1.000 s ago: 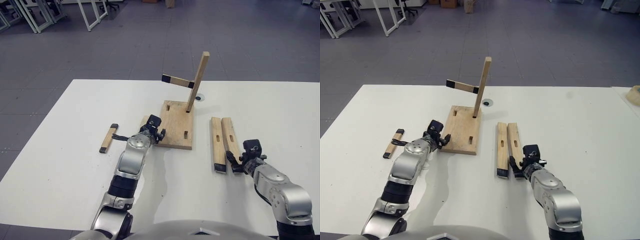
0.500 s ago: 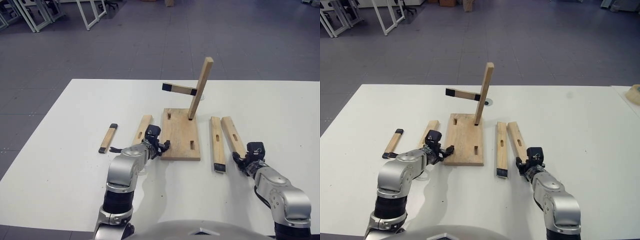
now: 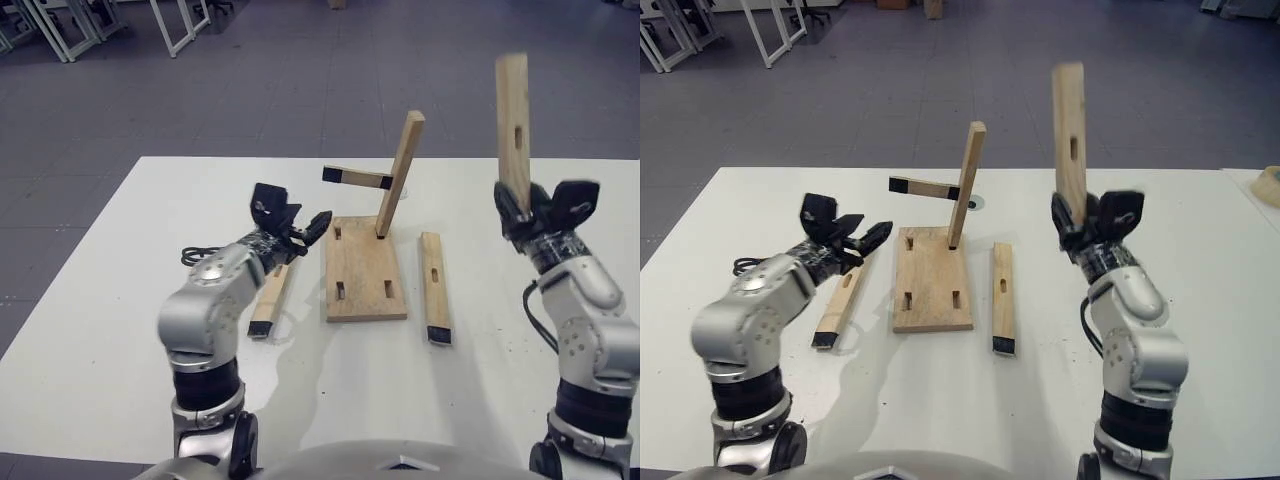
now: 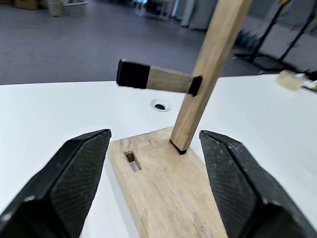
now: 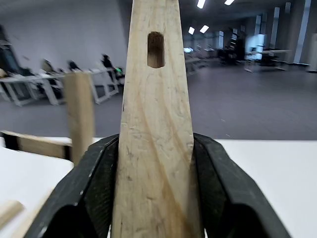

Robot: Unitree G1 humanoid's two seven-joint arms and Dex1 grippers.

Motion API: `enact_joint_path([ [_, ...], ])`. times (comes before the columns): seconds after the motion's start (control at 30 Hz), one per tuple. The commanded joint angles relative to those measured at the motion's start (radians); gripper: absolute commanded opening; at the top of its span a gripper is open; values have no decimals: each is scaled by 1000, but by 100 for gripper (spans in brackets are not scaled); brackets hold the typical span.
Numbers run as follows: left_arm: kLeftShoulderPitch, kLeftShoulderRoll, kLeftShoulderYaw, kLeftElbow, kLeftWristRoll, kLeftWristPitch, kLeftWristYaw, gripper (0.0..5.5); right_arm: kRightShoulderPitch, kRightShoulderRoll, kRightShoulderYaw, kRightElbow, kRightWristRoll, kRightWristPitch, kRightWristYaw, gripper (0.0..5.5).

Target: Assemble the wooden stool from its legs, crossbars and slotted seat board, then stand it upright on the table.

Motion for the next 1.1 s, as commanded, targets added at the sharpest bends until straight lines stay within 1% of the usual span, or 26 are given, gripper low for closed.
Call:
enact_joint_path([
  [0.03,-88,16,178,22,-311,125,-124,388,-84,-39,-76,20,338,135,147,205],
  [0.07,-111,-5,229,31,-421,181,-131,395,-104,-61,-82,31,411,169,186,205],
  [0.1,-127,-26,266,40,-523,227,-128,418,-128,-91,-77,49,488,220,239,205],
  [0.17,-155,-75,324,79,-721,290,-65,457,-179,-159,-41,111,595,319,358,205],
  [0.23,-162,-101,339,122,-896,303,26,461,-228,-208,-11,165,693,400,471,205],
  [0.3,-154,-104,314,153,-1051,269,141,461,-264,-235,21,203,734,445,547,205],
  [0.37,-143,-84,262,173,-1194,217,254,461,-283,-250,62,220,752,475,612,205],
  [0.5,-111,-16,139,148,-1356,130,370,461,-289,-243,143,217,729,483,665,205],
  [0.63,-85,64,54,111,-1439,42,407,461,-286,-233,185,209,722,472,669,205],
  [0.8,-82,154,3,109,-1426,-33,381,461,-289,-243,206,219,701,465,675,205],
  [0.97,-68,218,-60,110,-1368,-56,337,379,-292,-241,214,226,686,465,679,205],
  [1.1,-65,239,-87,120,-1346,-85,313,323,-302,-244,224,231,674,467,690,205],
])
